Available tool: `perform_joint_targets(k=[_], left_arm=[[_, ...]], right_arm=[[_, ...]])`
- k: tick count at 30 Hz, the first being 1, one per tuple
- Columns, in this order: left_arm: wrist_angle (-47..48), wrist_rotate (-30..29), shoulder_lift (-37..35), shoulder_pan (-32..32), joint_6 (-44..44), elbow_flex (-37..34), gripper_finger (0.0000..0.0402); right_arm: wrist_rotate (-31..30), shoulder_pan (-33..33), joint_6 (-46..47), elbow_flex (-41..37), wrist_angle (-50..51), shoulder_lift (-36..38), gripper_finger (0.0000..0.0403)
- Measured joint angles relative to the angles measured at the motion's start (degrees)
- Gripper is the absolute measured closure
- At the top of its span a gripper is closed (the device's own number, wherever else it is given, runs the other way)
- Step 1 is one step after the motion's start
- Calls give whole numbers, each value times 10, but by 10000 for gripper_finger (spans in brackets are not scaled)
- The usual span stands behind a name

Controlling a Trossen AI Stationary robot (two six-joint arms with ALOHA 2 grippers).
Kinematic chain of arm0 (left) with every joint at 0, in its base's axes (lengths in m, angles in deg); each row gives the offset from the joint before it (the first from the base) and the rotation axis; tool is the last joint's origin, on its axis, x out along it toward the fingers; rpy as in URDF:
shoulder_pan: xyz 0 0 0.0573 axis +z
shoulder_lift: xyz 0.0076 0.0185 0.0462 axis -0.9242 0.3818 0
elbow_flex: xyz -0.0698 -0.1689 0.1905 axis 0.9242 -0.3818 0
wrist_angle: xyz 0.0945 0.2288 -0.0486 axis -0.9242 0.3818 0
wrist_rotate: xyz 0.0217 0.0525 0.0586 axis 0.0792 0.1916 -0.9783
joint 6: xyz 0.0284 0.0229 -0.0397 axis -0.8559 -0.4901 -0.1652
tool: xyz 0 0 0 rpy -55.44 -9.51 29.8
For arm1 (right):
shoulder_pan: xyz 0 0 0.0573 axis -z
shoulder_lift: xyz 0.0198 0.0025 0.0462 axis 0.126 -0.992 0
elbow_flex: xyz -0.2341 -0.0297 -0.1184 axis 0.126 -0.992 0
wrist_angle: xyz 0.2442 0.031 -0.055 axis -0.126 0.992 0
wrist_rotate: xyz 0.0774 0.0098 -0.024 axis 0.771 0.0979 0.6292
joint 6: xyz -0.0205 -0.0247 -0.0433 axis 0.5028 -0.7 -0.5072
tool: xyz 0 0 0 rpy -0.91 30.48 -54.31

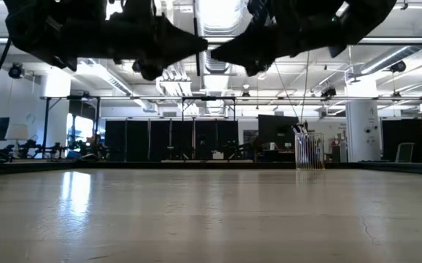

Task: Put items in baskets/containers
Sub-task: Put the black eyeshadow brush into the gold pen holder

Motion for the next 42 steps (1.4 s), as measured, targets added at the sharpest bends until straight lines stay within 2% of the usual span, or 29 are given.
perform_joint_targets(k=[4,11,17,23,25,29,36,42], left_arm=[[56,-1,-1,0,-6,4,390],[120,0,0,2,-17,26,390],[122,1,0,2,-17,33,390],[135,-12,0,3,-10,35,390],[135,-14,0,3,-10,36,390],[137,-16,0,3,-8,36,388],[140,-21,-3,3,3,36,363],[123,-25,-11,3,-12,19,343]], right_arm=[[-47,1,31,0,63,38,324],[-46,1,109,1,-44,44,262],[-46,0,139,18,-67,16,247],[-47,0,149,53,-66,-19,275],[-49,0,152,59,-62,-22,301],[-51,0,145,57,-63,-18,378],[-64,1,142,55,-26,1,390],[-93,31,110,59,67,78,392]])
